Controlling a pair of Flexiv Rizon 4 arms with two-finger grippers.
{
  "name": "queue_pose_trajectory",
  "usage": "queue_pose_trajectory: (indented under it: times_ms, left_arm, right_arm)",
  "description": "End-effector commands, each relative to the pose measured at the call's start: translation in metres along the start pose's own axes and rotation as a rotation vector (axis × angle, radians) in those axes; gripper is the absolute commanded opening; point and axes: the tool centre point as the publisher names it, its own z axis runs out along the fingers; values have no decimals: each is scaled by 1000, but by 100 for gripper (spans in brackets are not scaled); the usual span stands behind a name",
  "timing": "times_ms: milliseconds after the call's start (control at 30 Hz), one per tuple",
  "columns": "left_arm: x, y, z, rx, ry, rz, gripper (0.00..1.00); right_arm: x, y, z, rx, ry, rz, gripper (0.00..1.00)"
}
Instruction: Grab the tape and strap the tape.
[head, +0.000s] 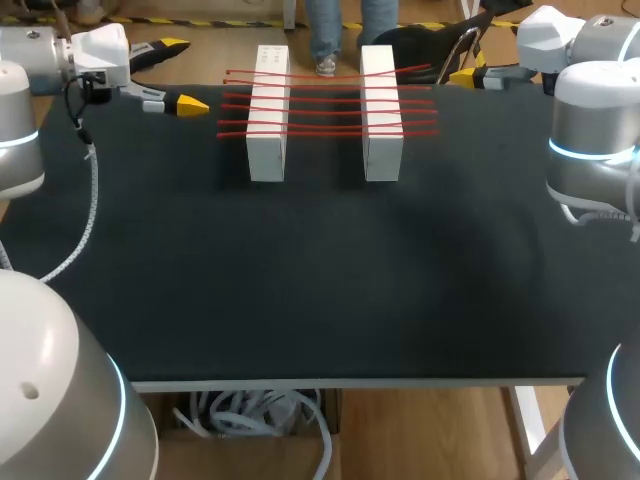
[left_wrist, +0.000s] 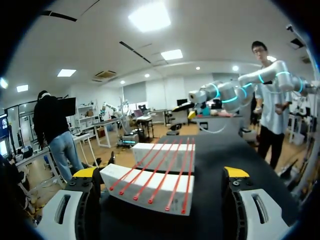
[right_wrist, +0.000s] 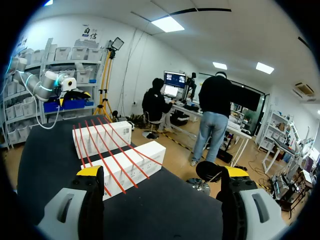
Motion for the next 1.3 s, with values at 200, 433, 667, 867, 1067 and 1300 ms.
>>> queue_pose_trajectory:
  times_ms: [200,433,667,867,1067,1300]
  left_arm:
    - [0,1,0,1,0,2,100]
    - [-5,-9,1,5,69,60,100]
    - [8,-16,1,90,139,143,100]
    - [25,-8,-1,125,130,159,100]
    - [41,-1,-4,118,133,176,93]
    - [56,10,-6,116,134,166,51]
  right_arm:
    - [-1,0,-1,1,2,0,100]
    - [-1,0,-1,1,2,0,100]
    - [-1,0,-1,1,2,0,100]
    - [-1,0,-1,1,2,0,100]
    - [-1,0,-1,1,2,0,100]
    - [-1,0,-1,1,2,0,100]
